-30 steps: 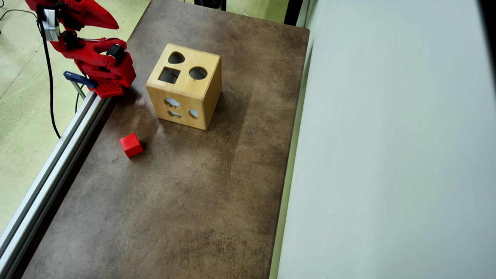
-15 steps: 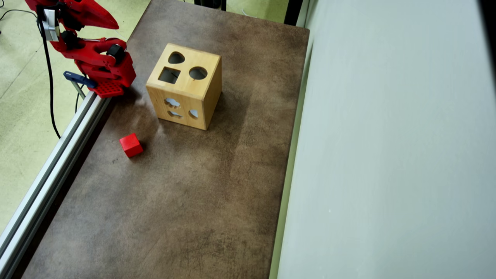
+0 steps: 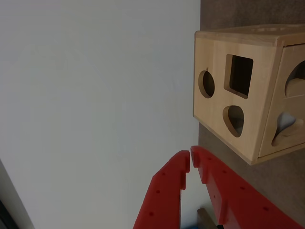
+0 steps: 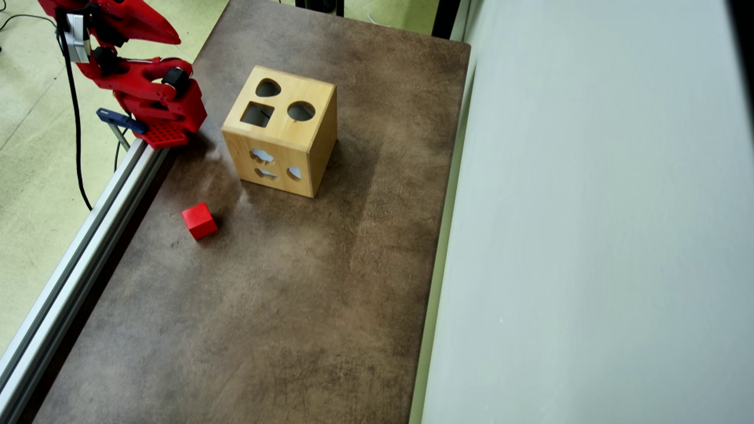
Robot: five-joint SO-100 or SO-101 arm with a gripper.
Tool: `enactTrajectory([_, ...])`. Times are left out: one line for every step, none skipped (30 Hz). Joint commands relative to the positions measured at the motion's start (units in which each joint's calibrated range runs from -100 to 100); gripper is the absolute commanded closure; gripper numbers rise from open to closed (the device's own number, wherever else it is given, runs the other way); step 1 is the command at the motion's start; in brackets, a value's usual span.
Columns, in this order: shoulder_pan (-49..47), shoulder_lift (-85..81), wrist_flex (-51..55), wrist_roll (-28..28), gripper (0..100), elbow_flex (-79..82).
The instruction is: Pick and place the red cube on the square hole
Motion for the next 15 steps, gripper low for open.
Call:
enactTrajectory([3.85, 2.73, -0.15, -0.05, 99, 0.39])
enactTrajectory([5.19, 3.66, -0.07, -0.10, 99, 0.39])
enactTrajectory([6.23, 4.60, -0.07, -0.10, 99, 0.12])
enactTrajectory([7.05, 5.53, -0.07, -0.10, 99, -0.06])
enactTrajectory([7.72, 6.46, -0.07, -0.10, 99, -0.15])
enactTrajectory([8.09, 7.65, -0.07, -0.10, 99, -0.15])
enactTrajectory([8.39, 9.10, -0.07, -0.10, 99, -0.15])
enactTrajectory([8.53, 10.62, 0.01, -0.10, 99, -0.24])
enactTrajectory([8.53, 12.32, 0.01, -0.10, 99, -0.24])
enactTrajectory([8.53, 14.11, 0.01, -0.05, 99, -0.50])
enactTrajectory([8.61, 16.06, 0.01, 0.10, 99, -1.22])
enactTrajectory([8.98, 18.35, 0.01, 0.15, 99, -2.56])
enactTrajectory([9.72, 20.90, 0.01, 0.24, 99, -4.44])
enactTrajectory([10.84, 23.70, 0.01, 0.29, 99, -6.94])
enactTrajectory([12.18, 26.68, 0.01, 0.29, 99, -9.54])
